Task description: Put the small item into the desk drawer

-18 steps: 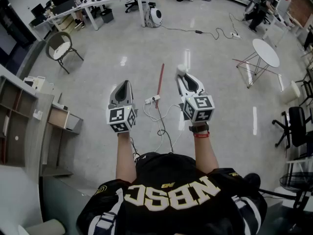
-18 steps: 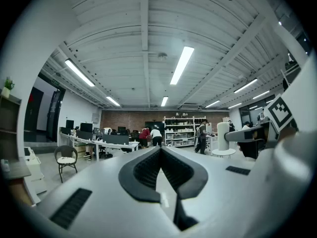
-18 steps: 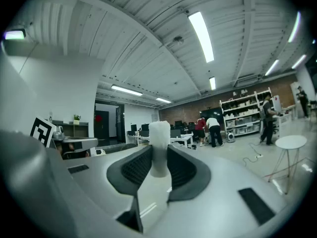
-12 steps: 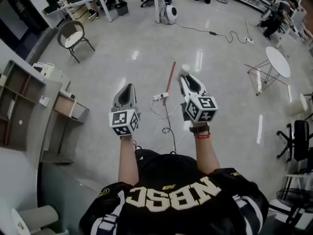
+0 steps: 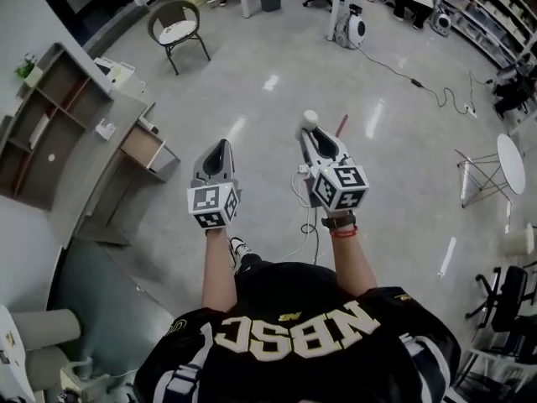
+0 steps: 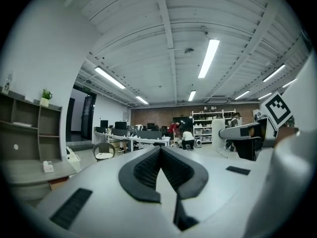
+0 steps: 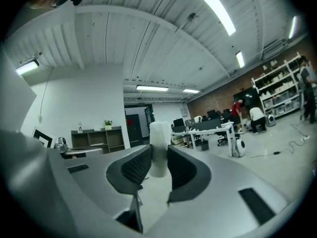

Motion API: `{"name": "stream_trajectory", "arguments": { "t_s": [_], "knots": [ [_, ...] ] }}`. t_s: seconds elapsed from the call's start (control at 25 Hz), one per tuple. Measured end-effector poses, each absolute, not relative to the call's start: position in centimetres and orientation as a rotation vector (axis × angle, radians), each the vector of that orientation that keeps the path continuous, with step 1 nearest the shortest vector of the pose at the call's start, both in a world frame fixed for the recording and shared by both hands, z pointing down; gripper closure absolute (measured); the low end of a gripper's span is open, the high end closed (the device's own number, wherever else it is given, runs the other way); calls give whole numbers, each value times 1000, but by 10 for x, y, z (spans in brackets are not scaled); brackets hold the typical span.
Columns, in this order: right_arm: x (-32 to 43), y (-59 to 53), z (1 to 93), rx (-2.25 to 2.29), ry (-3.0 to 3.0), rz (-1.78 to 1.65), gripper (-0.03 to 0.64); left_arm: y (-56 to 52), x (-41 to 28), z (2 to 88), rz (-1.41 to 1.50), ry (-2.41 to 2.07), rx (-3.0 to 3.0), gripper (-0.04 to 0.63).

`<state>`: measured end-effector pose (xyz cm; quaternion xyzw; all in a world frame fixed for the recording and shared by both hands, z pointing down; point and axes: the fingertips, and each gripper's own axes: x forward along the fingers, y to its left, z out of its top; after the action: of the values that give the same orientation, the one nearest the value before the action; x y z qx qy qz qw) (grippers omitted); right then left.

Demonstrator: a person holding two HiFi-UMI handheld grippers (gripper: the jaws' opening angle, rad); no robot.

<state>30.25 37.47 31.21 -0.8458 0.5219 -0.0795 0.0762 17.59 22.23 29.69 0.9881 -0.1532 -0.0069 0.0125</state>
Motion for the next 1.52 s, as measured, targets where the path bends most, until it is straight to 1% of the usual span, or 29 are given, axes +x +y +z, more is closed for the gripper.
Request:
{"name": "stream_trajectory", "arguments": {
  "t_s": [0.16, 0.32, 0.6, 0.8, 1.04, 1.32, 1.52],
  "knots": [
    [279, 289, 311, -2486, 1704, -270, 508, 150, 151, 290, -45, -591, 3044, 581],
    [253, 208, 316, -2399, 1878, -256, 508, 89, 124, 300, -61, -729, 3011, 581],
    [182, 67, 341, -2236, 2105, -288, 508, -18, 63, 324, -73, -902, 2947, 581],
    [127, -10, 346, -2119, 2271, -301, 508, -79, 13, 328, -86, -1044, 2884, 581],
    [82, -78, 366, -1992, 2419, -362, 508, -127, -35, 350, -47, -1188, 2802, 581],
    [44, -161, 392, -1854, 2581, -430, 508, -192, -63, 372, -31, -1319, 2700, 581],
    [36, -222, 412, -1778, 2687, -478, 508, -246, -65, 391, -1, -1375, 2637, 581]
  ]
}}
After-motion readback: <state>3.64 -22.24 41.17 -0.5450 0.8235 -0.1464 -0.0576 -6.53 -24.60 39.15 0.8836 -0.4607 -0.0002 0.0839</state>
